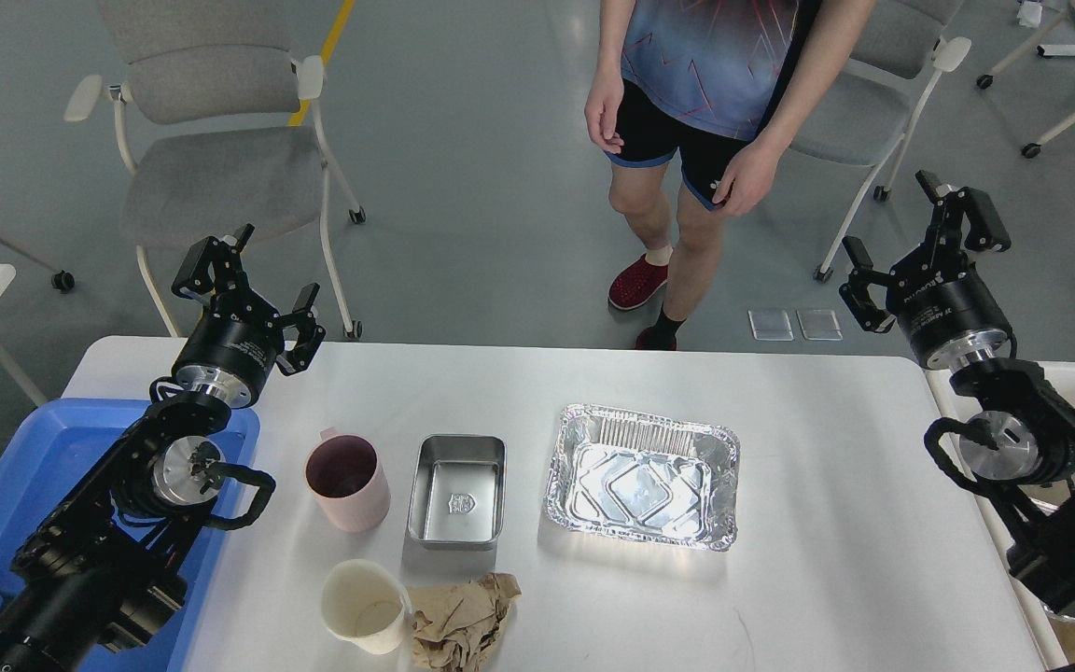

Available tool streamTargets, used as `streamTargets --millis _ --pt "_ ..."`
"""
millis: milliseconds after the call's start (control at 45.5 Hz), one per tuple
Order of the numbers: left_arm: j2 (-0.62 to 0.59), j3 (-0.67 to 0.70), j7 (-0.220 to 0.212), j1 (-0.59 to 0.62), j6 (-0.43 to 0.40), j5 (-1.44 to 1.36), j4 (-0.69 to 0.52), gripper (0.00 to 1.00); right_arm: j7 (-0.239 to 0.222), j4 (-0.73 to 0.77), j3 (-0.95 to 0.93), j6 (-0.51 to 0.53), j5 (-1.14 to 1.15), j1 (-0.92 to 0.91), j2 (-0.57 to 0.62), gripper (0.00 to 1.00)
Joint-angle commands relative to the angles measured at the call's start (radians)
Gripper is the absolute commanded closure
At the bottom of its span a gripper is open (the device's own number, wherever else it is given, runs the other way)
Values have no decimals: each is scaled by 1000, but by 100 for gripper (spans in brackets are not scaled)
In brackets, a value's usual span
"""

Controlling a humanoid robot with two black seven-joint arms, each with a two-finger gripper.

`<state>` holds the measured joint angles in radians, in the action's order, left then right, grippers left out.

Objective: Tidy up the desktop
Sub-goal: 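Move the left gripper toward the pink mug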

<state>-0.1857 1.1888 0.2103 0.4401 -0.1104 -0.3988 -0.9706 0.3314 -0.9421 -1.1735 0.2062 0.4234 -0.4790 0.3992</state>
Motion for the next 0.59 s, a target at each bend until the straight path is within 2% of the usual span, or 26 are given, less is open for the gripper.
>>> streamTargets --millis 0,242,351,461,571 --pt "2 -2 3 -3 0 -2 1 3 0 2 0 1 0 0 1 0" --pt "45 2 -3 3 3 12 0 3 0 2 0 1 0 8 0 0" --pt "45 0 0 -3 43 8 -20 3 0 0 1 1 0 8 -2 0" --pt "6 -9 -5 -6 87 -3 -66 3 0 0 1 1 0 14 -3 0" --pt "-92 -58 -25 -23 93 -5 -118 3 2 0 1 1 0 22 -3 0"
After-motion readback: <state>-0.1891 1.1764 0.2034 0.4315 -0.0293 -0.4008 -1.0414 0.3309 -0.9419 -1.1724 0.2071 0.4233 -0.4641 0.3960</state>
